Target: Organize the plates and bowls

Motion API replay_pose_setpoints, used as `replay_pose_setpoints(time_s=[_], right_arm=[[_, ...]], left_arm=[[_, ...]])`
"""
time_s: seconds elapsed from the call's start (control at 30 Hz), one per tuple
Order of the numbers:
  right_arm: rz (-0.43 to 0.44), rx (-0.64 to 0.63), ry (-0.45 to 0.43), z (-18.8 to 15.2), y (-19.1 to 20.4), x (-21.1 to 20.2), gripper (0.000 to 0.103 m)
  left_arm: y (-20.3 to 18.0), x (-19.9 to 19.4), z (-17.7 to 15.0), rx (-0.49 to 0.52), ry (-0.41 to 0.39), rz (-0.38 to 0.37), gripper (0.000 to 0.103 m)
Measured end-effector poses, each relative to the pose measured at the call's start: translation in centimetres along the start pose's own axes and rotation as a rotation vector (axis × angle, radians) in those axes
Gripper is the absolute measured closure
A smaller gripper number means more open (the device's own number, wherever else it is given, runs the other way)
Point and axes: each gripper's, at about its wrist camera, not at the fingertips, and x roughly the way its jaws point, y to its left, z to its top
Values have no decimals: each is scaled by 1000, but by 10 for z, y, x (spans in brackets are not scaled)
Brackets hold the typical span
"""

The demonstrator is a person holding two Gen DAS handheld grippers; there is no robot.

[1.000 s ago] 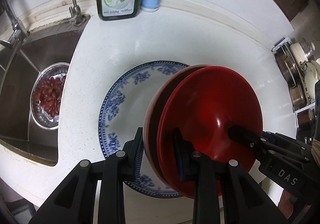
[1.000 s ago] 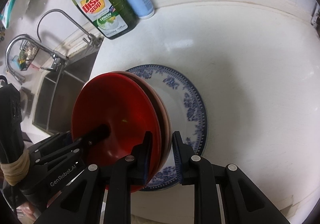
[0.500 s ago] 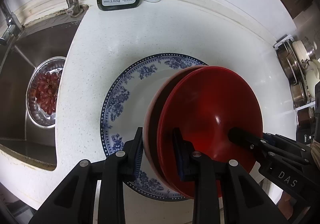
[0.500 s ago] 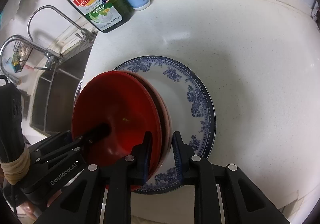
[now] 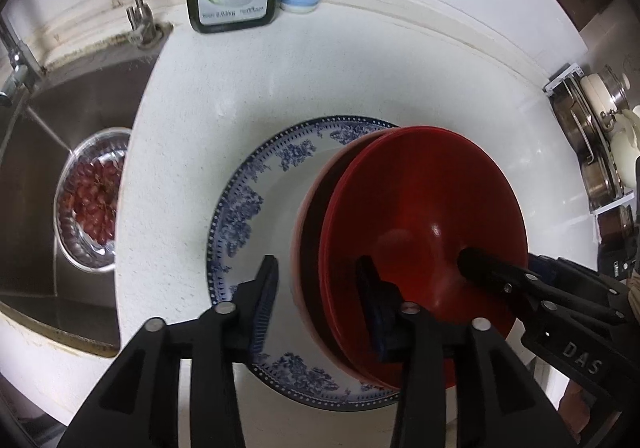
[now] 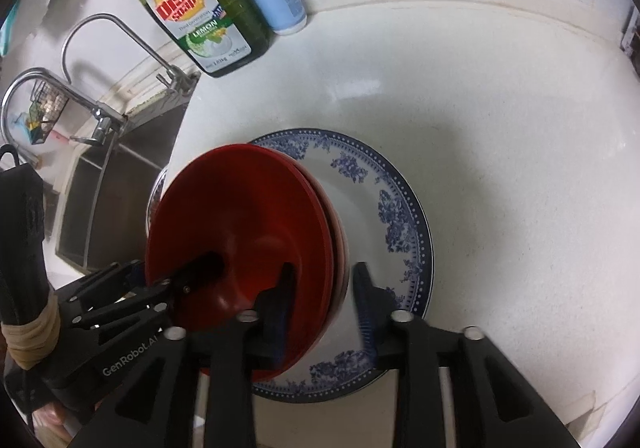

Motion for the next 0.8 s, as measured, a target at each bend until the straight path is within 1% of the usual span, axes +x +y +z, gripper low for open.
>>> replay_pose_setpoints(time_s=[0.07,0.17,0.23,0.27,0.33,0.4,0.47,0.5,0.53,0.63,0.73,0.77,0.8], right_arm=[[-8,-3,-33,-3,2,-7,60],[-32,-16,-91,-7,7,-20,60],[-61,-18,-140,-12,9,-30,55],[-78,-19,-170,-16,9,-36,51],[-108,-23,-236,-24,9,-50,46],[-149,-32,-303,-35,10,-62,37],[-168,-38,-355,-45,10,-72,32],[-169,-38,-370,-49,9,-75,30],[-171,-38,-387,-55,8,-79,30],[-181,-49,-411,-69,5,-88,30],[-195,-75,-454,-88,3,-98,30],[-193,-81,-467,-93,3,-100,29],[-191,-91,-484,-100,2,-105,25]], left_arm=[[0,-6,-1,19,-35,18,55],[-1,-21,-5,44,-101,41,49],[-2,-33,-9,60,-163,63,42],[-1,-39,-11,67,-194,73,40],[-2,-50,-15,84,-256,90,33],[-6,-60,-24,112,-319,114,30],[-10,-68,-33,128,-371,137,27],[-12,-71,-36,129,-388,135,24],[-13,-75,-42,125,-408,128,20],[-16,-83,-56,117,-457,126,17],[-22,-91,-74,115,-501,148,13],[-24,-94,-82,118,-518,155,13],[-27,-98,-90,118,-537,164,12]])
